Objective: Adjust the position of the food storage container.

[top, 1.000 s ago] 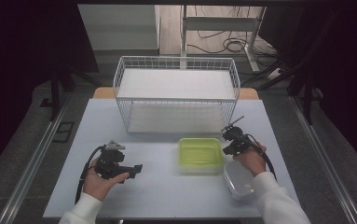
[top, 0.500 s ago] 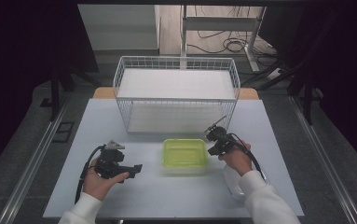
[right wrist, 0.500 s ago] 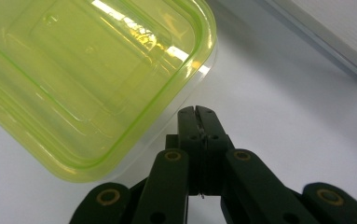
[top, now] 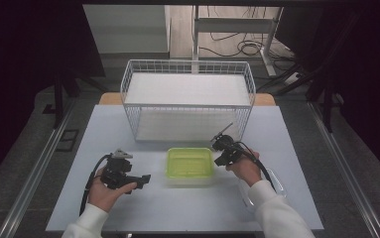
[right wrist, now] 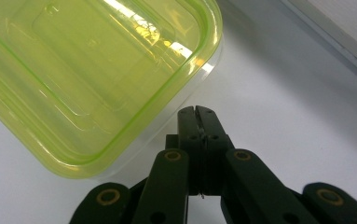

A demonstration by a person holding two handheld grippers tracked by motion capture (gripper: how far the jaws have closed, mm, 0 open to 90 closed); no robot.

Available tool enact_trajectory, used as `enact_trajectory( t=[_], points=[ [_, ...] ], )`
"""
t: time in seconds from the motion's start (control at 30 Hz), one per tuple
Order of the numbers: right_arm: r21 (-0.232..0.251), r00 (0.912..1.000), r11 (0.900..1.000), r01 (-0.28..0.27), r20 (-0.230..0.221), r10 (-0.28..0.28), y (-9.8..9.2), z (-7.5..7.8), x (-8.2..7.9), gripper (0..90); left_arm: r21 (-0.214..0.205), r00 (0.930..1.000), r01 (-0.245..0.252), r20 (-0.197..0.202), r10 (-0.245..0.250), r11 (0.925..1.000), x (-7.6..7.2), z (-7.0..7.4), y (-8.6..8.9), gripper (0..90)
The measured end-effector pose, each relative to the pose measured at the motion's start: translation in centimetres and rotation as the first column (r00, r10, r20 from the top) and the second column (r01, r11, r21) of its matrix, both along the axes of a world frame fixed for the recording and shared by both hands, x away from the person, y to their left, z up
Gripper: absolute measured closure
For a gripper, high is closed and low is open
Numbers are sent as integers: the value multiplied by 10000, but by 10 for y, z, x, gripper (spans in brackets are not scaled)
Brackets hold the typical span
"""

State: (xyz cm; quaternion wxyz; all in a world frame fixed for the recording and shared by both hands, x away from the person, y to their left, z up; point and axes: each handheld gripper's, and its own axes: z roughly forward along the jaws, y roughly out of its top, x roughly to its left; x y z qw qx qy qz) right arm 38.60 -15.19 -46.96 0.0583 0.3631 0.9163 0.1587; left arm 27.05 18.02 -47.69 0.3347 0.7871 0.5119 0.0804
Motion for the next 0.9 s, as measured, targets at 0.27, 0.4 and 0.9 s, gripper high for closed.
enact_trajectory(
  t=[0.27,0.4,0.9],
  points=[
    [133,9999,9998,-140,65,139,0,-1,3,892,14,9999,-139,-45,140,9999,1,-1,3,180],
    [412,9999,9991,-132,5,132,-2,1,4,892,27,9999,-120,-49,120,9999,2,-3,2,180],
    [2108,9805,9623,1718,584,-1879,-34,34,1,494,-471,9987,-495,101,500,9977,0,3,9,204]
  ],
)
